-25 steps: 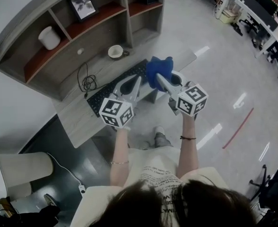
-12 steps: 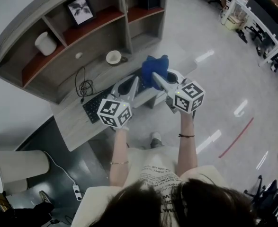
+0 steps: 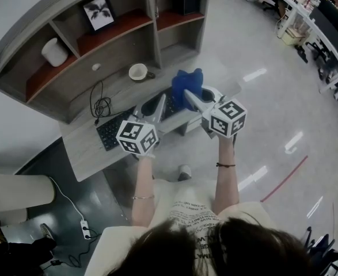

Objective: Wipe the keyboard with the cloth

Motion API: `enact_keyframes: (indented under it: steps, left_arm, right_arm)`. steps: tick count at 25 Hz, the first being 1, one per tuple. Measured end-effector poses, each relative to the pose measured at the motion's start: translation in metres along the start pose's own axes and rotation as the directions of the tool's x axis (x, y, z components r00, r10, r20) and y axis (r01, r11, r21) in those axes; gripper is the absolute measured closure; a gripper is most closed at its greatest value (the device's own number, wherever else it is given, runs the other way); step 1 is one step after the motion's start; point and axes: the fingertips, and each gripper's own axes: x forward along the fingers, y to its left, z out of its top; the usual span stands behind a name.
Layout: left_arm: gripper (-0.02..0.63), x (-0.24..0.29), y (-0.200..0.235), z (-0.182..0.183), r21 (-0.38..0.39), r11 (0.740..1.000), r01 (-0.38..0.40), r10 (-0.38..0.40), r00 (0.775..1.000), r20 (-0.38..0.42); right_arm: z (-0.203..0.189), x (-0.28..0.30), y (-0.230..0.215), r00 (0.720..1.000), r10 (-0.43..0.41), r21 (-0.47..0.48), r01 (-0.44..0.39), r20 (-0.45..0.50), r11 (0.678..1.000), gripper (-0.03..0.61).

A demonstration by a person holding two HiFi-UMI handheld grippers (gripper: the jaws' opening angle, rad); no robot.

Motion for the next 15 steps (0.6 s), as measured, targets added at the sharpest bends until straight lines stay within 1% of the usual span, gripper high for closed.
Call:
enact_keyframes:
  steps: [3,7,11,15]
  left_arm:
    - [0.626,0.004,-0.001,-0.005,-0.015,1.000,-0.021,0.020,1.000,-0.004]
    - [0.626,0.009,-0.002,-0.016,-0.030,0.999,-0.040,0.040,0.999,-0.020]
    - [0.626,0.011,0.005,-0.028,-0.071,0.996,-0.062,0.059,0.998,-0.038]
    - [0.626,0.015,0.014,-0.037,-0.101,0.993,-0.068,0.063,0.997,-0.053]
  right_arm:
    - [-0.005,-0.001,-0.007,1.000,0.012,-0.007,-0.012,-0.023,1.000,0.520]
    - [-0.010,-0.003,-0.018,0.999,0.022,0.012,-0.021,-0.027,1.000,0.520]
    - [-0.023,0.003,-0.026,0.998,0.027,0.027,-0.025,-0.059,0.999,0.520]
    - [-0.033,0.011,-0.034,0.997,0.021,0.037,-0.018,-0.080,0.999,0.520]
